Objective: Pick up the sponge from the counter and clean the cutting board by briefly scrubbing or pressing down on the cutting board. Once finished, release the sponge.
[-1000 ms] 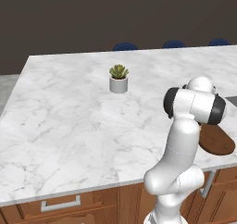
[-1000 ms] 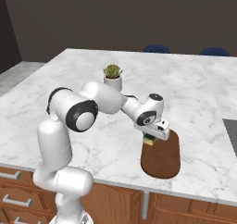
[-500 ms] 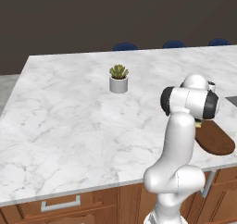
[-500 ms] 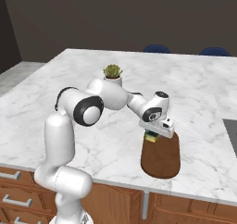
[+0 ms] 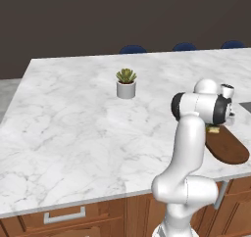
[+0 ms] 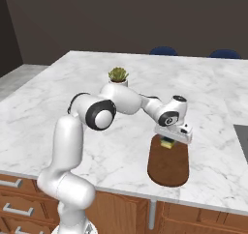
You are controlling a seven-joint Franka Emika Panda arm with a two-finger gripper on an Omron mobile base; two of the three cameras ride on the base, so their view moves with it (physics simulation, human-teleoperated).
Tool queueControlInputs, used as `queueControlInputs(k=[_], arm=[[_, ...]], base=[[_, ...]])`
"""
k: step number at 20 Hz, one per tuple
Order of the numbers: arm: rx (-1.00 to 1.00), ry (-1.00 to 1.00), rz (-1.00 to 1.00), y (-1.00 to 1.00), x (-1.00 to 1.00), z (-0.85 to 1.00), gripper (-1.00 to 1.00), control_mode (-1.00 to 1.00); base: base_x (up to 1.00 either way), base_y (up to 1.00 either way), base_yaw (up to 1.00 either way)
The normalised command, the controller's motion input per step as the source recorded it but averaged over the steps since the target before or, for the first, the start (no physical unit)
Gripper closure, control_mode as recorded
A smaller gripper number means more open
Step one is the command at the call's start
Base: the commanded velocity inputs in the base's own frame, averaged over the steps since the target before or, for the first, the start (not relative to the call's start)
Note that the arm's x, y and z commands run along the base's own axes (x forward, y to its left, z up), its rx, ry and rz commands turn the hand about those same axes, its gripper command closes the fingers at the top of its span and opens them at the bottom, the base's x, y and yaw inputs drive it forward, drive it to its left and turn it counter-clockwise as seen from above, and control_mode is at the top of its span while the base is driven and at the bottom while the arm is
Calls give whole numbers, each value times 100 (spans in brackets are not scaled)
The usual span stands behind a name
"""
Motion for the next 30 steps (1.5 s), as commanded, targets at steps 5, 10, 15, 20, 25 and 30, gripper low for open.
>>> queueControlInputs(k=[5, 10, 15, 20, 25, 30], arm=[[0, 1, 0, -69, 0, -7, 100, -100], [0, 2, 0, -61, -15, -14, 100, -100], [1, 3, 0, -14, -65, -23, 100, -100], [2, 4, 0, 0, -73, -30, 100, -100], [1, 4, 0, 3, -79, -38, 100, -100], [0, 4, 0, 14, -85, -46, 100, -100]], base=[[0, 0, 0], [0, 0, 0], [0, 0, 0], [0, 0, 0], [0, 0, 0], [0, 0, 0]])
